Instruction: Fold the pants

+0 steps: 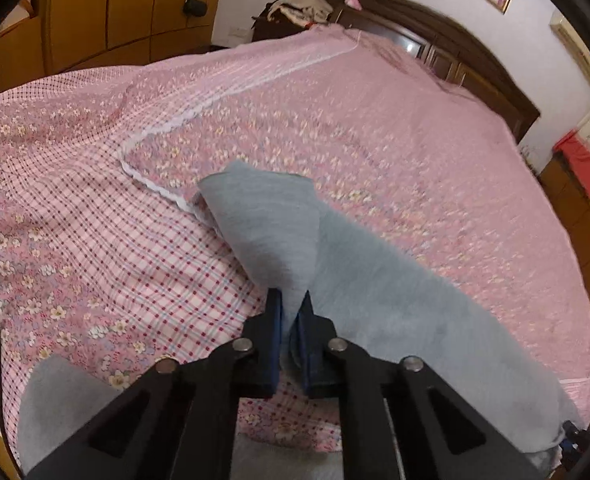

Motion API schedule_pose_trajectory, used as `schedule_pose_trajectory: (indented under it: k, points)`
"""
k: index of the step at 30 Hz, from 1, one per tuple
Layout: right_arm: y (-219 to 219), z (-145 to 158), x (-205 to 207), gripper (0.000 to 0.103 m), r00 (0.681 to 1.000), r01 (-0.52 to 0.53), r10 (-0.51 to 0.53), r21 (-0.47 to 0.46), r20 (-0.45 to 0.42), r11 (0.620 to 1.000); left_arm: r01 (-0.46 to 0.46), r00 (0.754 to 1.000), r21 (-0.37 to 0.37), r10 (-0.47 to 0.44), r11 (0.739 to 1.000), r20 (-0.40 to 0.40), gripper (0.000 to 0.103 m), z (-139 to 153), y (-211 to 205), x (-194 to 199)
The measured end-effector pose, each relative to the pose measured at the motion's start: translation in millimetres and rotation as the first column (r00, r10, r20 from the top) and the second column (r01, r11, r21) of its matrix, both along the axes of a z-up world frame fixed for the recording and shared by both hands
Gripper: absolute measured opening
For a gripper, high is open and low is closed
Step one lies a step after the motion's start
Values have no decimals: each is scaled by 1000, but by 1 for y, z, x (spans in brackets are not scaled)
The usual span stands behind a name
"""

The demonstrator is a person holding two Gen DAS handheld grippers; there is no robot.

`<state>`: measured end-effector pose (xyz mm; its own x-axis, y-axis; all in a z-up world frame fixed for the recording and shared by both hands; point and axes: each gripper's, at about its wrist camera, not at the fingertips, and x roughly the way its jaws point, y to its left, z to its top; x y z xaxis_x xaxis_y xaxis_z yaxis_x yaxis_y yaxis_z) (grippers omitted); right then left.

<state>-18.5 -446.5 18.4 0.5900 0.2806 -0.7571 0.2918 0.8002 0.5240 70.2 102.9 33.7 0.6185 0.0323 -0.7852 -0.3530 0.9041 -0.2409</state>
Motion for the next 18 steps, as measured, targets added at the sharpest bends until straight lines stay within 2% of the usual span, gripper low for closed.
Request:
schedule_pose_trajectory:
  k: [3, 4, 8, 14, 18]
  points:
    - [3, 8, 1, 12, 999, -20, 21, -30, 27, 999, 13, 999, -20, -12, 1000, 30, 6, 11, 4, -7]
    - [5, 11, -1, 11, 999, -28, 29, -43, 40, 999, 19, 999, -26, -18, 999, 39, 6, 16, 5, -10]
    - [11, 30, -8, 10, 994, -49, 57, -85, 98, 995, 42, 995, -44, -38, 998, 89, 6, 38, 9, -23]
    - [11, 52, -24, 10, 985, -69, 79, -74, 150, 995, 49, 987, -72, -37, 996, 157, 6, 66, 18, -55]
    - [12, 56, -35, 10, 983, -87, 95, -54, 159, 995, 49, 982, -52, -39, 997, 184, 6, 81, 23, -83]
